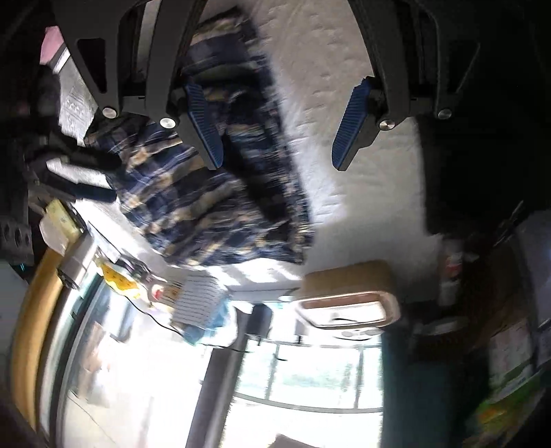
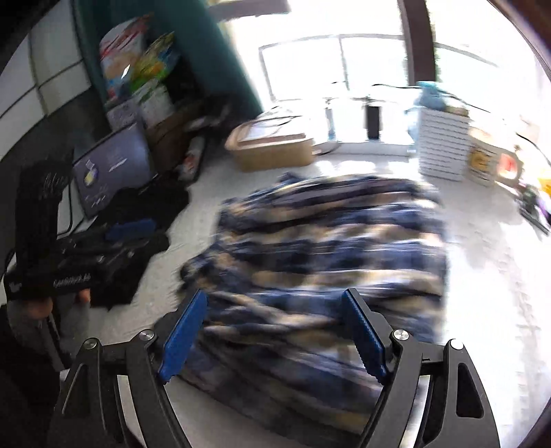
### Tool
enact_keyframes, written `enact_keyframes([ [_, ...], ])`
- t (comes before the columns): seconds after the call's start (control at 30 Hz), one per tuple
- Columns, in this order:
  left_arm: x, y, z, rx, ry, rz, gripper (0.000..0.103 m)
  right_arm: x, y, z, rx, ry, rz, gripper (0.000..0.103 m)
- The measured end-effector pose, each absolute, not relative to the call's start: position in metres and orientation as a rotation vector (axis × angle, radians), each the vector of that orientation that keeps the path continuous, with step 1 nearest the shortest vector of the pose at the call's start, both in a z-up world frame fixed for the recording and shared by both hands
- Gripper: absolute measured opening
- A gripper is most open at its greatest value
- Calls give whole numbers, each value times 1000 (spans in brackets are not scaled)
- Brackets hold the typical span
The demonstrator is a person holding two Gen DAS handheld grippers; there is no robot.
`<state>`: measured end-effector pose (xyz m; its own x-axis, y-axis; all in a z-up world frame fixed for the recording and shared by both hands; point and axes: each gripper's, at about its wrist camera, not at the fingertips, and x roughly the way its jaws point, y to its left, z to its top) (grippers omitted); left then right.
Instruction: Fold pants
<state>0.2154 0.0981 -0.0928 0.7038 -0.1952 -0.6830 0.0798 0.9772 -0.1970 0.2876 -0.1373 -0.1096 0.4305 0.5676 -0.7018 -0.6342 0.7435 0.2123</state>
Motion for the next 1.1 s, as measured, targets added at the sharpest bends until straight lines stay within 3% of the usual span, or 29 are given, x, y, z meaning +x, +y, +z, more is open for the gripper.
enact_keyframes([
  [0.27, 256, 56, -107, 1, 767, -230, 65, 320, -192, -117, -45, 839, 624, 82],
  [0.33, 266, 53, -112, 48, 783, -211, 52, 326, -196, -119, -35, 842, 614, 82],
  [0.4, 278, 55, -114, 42, 806, -208, 47, 332, -200, -120, -28, 840, 613, 82],
  [0.47, 285, 58, -114, 42, 807, -209, 21, 338, -201, -120, -30, 833, 615, 82],
  [0.5, 286, 60, -113, 36, 799, -212, 14, 341, -201, -119, -32, 830, 617, 82],
  [0.67, 293, 70, -101, 10, 772, -224, 9, 367, -195, -109, -54, 765, 752, 81],
  [0.7, 294, 72, -96, -3, 763, -230, 9, 372, -192, -108, -58, 761, 775, 78],
  [0.77, 298, 80, -87, -18, 741, -224, 9, 388, -181, -107, -104, 778, 780, 48],
  [0.83, 307, 86, -87, -18, 744, -212, 9, 405, -168, -111, -143, 795, 794, 38],
  [0.87, 311, 88, -90, -19, 757, -215, 11, 416, -162, -116, -152, 816, 802, 27],
  [1.1, 342, 101, -128, -56, 891, -239, 19, 462, -140, -162, -199, 918, 748, 24],
])
